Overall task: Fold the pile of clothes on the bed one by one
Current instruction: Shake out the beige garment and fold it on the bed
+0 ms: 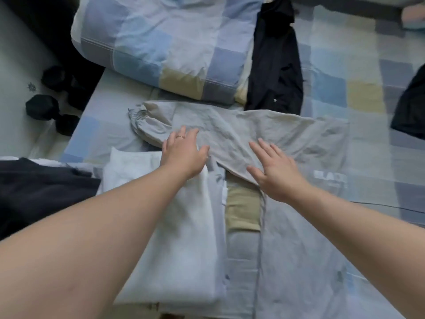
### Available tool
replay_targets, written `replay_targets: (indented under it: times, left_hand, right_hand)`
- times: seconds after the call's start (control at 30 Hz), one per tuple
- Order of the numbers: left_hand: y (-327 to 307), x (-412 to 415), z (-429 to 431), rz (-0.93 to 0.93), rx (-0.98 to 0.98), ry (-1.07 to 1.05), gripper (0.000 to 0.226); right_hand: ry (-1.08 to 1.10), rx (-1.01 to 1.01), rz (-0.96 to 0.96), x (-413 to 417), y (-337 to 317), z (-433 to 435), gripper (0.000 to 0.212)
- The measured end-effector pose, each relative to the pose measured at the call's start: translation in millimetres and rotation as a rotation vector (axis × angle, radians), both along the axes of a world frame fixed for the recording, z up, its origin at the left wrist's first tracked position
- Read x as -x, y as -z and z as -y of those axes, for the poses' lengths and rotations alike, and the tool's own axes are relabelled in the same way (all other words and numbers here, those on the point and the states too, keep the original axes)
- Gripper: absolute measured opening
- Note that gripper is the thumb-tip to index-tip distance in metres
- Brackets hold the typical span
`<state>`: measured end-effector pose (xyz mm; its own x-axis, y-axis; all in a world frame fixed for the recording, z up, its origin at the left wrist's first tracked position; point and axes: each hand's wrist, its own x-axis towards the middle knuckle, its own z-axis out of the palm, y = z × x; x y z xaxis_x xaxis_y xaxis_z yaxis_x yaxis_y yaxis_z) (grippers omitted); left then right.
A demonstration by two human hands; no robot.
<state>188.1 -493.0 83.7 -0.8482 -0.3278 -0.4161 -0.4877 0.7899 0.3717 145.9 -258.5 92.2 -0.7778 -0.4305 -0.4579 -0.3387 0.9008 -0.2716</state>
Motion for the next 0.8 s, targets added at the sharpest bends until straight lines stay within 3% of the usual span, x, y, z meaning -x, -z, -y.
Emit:
replay_targets:
  times: [0.17, 0.43, 0.57, 0.8]
  left_hand:
    - [70.5, 57.0, 127.0, 0.004, -0.01, -0.14, 0.057]
    - [183.2, 114.4, 243.8, -0.01, -0.008, -0.271, 0.106]
    - [221.6, 128.9, 266.6, -0.103, -0.078, -0.349, 0.072]
    - [248.5, 131.5, 259.2, -0.161, 0.132, -0.296, 0.033]
  right_hand:
    - [0.078, 0.049, 0.015, 46.0, 70.2, 97.4, 0.066]
    - [-0.019, 0.029, -0.038, 123.9, 199.0, 228.2, 0.066]
    - [-0.002, -0.017, -0.045, 138.8, 248.9, 260.4, 0.068]
    - [0.029, -0.016, -0.295, 123.1, 277.3, 264.2, 0.069]
